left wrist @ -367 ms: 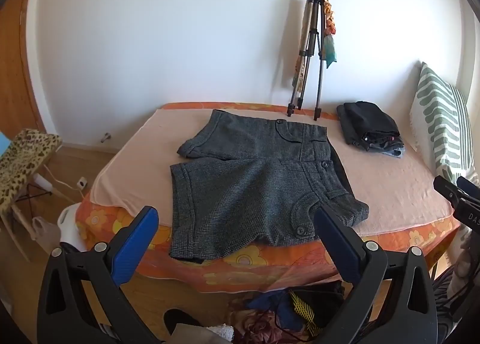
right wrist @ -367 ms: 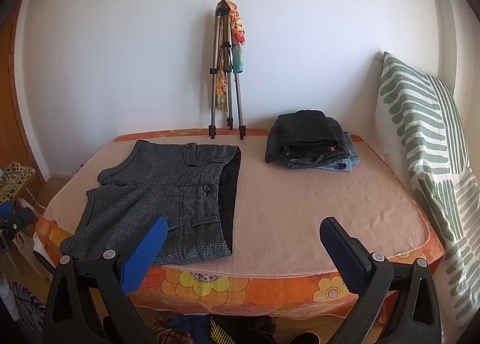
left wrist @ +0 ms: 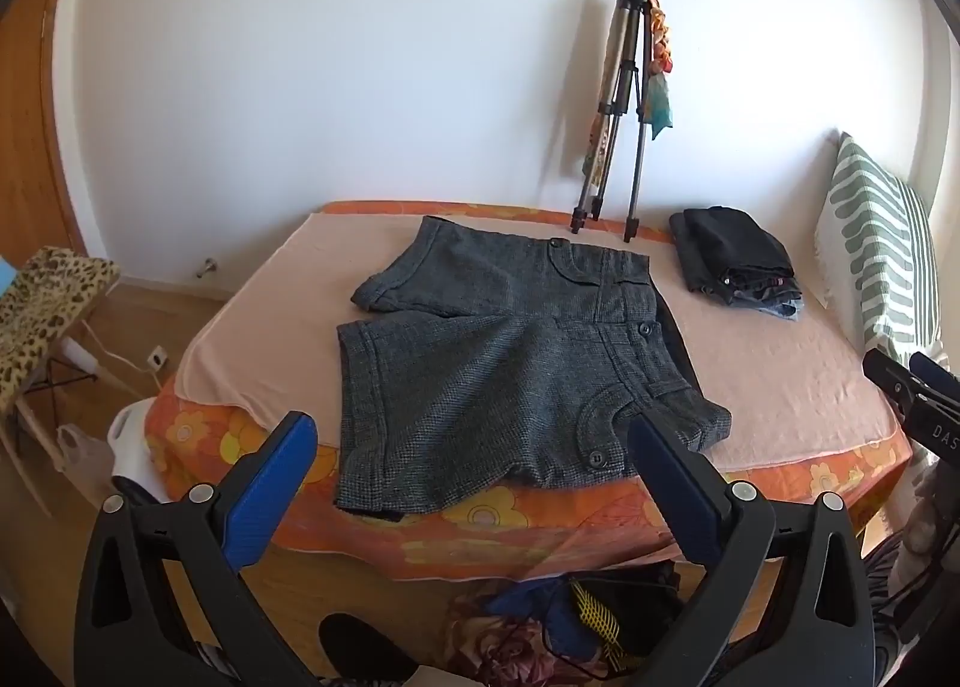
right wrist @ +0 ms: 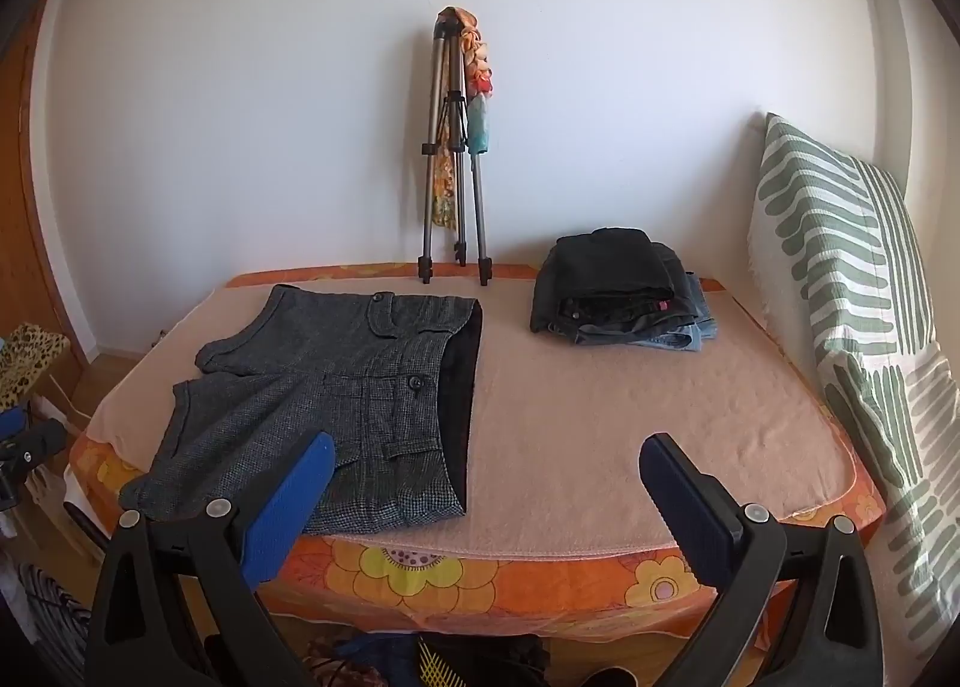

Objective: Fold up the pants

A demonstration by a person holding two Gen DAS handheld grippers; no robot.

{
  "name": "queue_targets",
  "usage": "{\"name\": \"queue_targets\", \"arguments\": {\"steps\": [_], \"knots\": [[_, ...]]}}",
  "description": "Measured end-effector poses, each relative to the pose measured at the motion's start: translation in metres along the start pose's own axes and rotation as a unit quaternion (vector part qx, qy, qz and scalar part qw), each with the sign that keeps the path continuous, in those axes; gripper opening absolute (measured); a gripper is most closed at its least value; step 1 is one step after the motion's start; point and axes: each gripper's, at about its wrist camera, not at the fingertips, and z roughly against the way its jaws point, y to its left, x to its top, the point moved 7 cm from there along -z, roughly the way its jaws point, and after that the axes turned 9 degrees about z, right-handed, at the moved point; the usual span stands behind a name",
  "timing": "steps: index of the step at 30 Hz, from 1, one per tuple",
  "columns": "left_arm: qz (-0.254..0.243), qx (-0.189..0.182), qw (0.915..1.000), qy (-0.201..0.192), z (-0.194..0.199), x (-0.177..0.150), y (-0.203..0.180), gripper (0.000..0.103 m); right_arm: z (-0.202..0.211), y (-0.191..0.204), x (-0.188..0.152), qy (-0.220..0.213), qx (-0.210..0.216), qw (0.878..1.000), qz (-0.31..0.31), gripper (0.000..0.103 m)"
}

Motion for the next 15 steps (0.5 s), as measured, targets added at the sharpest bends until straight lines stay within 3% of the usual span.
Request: {"name": "queue_targets", "arguments": {"steps": [15], "knots": [[0.005, 0.004, 1.0000, -0.003, 0.0003, 0.0013, 0.0048, 0.103, -0.0029, 0.0031, -0.0018, 0.001, 0.002, 1.000, -0.001, 0.103]]}}
